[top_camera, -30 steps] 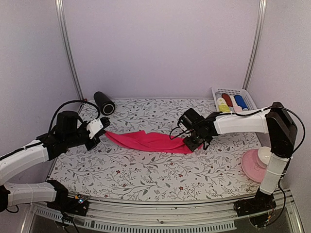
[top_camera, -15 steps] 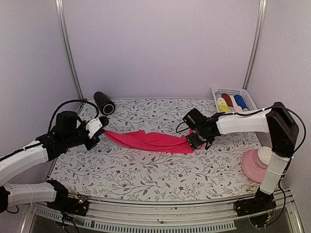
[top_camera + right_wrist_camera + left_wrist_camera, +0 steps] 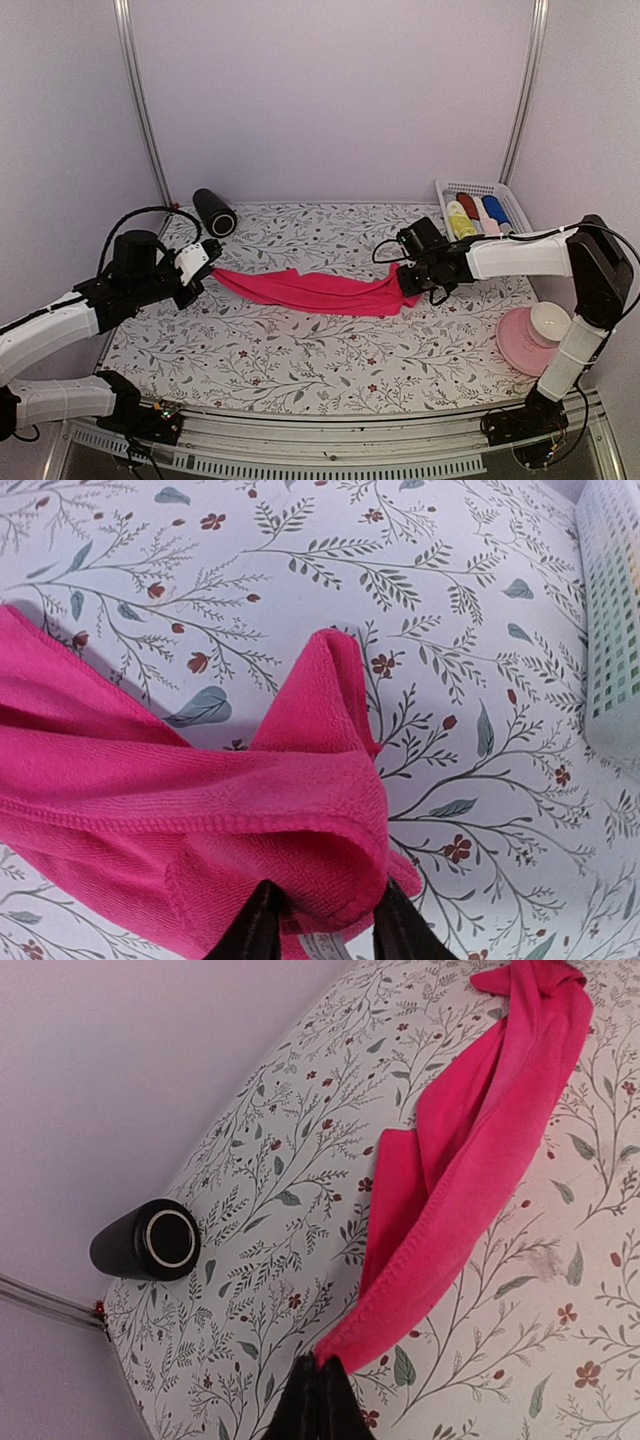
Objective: Roll the towels
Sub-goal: Pick up the towel from the center of the board, then put down the towel at the center of the board.
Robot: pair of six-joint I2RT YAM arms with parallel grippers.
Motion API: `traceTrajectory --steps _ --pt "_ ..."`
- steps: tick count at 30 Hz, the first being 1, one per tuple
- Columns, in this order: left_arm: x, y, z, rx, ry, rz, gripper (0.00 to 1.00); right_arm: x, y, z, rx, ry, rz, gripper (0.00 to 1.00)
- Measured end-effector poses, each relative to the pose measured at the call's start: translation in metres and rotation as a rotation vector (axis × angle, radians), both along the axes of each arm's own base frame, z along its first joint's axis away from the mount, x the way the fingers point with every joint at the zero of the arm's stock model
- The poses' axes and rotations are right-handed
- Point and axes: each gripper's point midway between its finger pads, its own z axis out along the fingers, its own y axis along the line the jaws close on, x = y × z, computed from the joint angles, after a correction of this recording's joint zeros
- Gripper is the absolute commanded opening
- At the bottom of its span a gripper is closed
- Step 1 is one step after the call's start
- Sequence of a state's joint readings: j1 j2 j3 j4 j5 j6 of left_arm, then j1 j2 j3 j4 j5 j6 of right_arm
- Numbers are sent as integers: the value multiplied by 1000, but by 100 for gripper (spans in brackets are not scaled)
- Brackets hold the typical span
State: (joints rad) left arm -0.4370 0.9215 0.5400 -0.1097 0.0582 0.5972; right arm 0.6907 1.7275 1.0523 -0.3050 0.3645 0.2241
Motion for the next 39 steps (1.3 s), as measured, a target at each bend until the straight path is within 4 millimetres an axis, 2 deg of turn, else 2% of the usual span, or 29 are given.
traceTrajectory --steps 1,4,10,13,15,19,23,26,28,30,34,36,39 --pt "0 0 1 -1 -2 1 0 0 1 1 14 -1 2 22" --pt "1 2 3 -3 -11 7 0 -1 1 2 39 1 9 5" --pt "5 8 5 0 -20 43 0 -1 5 12 47 -1 43 3" --pt "13 17 11 5 -30 86 0 3 9 29 31 -19 77 3" --pt "20 24 24 2 -54 120 0 5 10 46 15 -41 104 3" --pt "32 32 65 -22 -125 162 0 3 10 83 -47 -104 157 2" --pt "37 34 107 -55 -184 164 0 -9 18 126 -113 -183 236 3" --pt "35 27 123 -81 -200 126 0 -22 31 141 -136 -208 318 3" --pt "32 21 117 -88 -181 87 0 -31 41 136 -149 -190 384 3" --pt "28 16 101 -82 -141 52 0 -37 53 118 -172 -141 447 3" --pt "22 12 58 -60 -43 19 0 -37 83 61 -244 -6 539 4" --pt "21 12 44 -51 -12 20 0 -37 98 28 -275 65 574 7" --pt "20 13 36 -47 5 26 0 -41 111 1 -300 123 607 23"
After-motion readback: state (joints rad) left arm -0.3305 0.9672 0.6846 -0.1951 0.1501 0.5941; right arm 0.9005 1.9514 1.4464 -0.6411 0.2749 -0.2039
